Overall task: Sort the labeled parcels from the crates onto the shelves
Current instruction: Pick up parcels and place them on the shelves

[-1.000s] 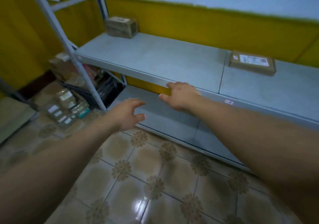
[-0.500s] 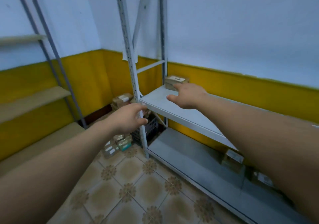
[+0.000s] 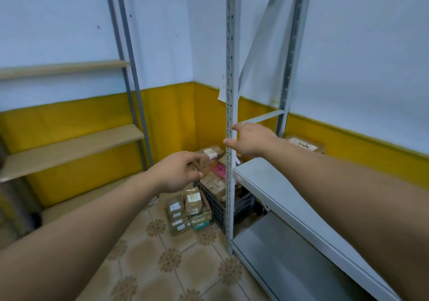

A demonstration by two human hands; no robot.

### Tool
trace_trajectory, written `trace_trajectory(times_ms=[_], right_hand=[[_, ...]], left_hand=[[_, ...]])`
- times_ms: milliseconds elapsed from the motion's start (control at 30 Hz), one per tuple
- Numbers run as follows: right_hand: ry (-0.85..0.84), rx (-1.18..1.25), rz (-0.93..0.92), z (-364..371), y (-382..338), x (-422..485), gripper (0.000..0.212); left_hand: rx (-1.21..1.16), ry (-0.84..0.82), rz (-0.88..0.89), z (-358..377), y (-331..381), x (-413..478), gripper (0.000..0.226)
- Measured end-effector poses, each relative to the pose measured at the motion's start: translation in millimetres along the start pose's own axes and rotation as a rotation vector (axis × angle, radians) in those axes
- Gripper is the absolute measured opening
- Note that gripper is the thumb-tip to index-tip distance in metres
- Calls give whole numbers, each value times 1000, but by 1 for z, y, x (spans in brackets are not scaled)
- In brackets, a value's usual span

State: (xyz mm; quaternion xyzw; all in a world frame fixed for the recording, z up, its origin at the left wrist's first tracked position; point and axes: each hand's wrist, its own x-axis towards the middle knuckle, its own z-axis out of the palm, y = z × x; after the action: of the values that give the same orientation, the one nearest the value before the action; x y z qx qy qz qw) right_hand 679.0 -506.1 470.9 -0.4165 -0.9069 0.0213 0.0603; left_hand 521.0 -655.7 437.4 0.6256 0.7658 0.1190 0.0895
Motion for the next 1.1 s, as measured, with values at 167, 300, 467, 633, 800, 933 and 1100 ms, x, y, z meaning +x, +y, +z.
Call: trace_trajectory(times_ms=[167,300,467,633,800,933,1100], right_hand=[[-79,-3,-80,33,-32,82,73],[-118,21,-89,66,-62,160,72],[-162,63,-37,110,-90,251,71],[-220,104,36,145,-96,326,69],[-290,151,129,180,-78,388,73],[-288,174,195,209,-56,446,72],[-348,192,219,236,-31,528,69]], left_hand=[[10,-21,-83,4,-64,42,59],[-13,-33,-130,11,-134,88,60],[-49,-78,-135,15,-220,155,60],[-114,-168,-157,17,-286,224,60],[-184,-250,-183,34,-328,291,61],[-160,-303,-161,47,-355,352,61],[-116,-349,-162,61,-378,436,61]])
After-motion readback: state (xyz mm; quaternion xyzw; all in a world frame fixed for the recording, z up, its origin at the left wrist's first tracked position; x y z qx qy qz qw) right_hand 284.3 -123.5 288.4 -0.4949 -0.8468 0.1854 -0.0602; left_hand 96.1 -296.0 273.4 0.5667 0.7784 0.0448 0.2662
